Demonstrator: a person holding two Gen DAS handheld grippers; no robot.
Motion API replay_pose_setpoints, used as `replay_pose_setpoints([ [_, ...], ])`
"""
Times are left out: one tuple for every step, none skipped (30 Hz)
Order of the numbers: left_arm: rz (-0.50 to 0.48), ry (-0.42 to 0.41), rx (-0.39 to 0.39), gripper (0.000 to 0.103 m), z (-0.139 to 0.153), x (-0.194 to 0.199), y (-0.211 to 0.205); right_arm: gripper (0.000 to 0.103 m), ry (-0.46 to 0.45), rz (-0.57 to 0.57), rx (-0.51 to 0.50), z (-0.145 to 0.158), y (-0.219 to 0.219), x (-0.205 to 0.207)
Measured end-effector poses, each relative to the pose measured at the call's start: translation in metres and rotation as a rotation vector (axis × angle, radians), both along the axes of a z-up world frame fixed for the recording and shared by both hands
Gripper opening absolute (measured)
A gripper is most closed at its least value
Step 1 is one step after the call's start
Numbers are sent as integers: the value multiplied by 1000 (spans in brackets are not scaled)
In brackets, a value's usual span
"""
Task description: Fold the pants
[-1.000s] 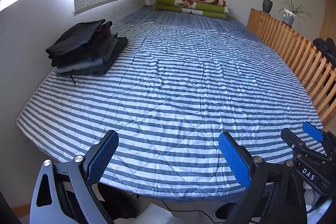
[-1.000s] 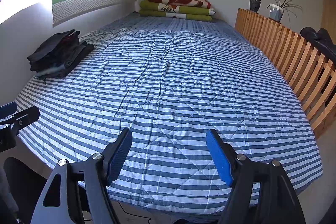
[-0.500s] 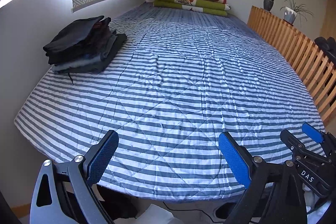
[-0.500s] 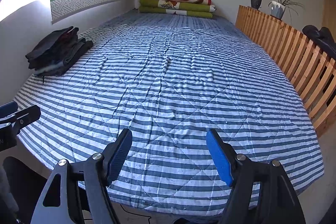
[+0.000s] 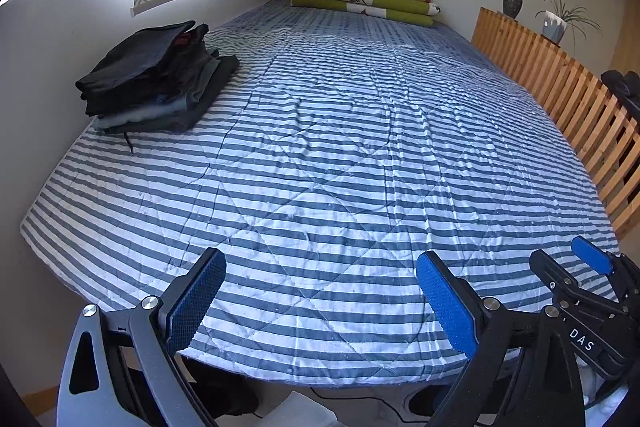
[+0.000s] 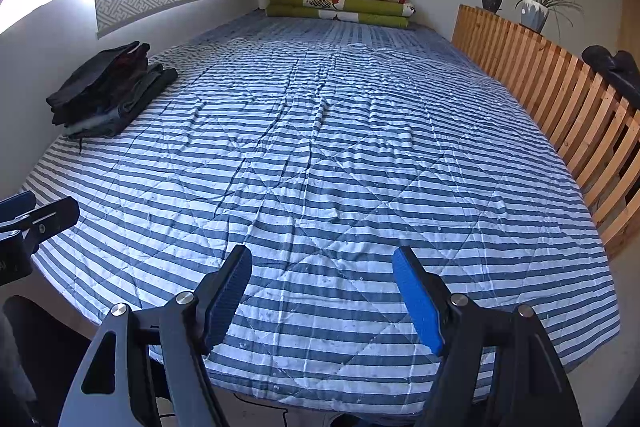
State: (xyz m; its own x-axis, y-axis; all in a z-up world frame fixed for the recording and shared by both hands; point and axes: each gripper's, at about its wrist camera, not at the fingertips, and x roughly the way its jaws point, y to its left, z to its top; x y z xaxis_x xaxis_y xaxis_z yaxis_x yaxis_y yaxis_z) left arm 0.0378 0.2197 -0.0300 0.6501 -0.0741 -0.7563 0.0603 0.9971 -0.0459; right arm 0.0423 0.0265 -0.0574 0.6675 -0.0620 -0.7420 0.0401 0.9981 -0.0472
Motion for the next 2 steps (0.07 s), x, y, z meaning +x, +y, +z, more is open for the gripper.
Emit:
replay_pose_setpoints([
  [-3, 2, 1, 98, -1, 1, 0, 69, 1, 0, 0, -1, 0, 1],
  [-6, 5, 4, 98, -2, 3, -1, 69, 3, 0, 0, -2, 0, 2],
])
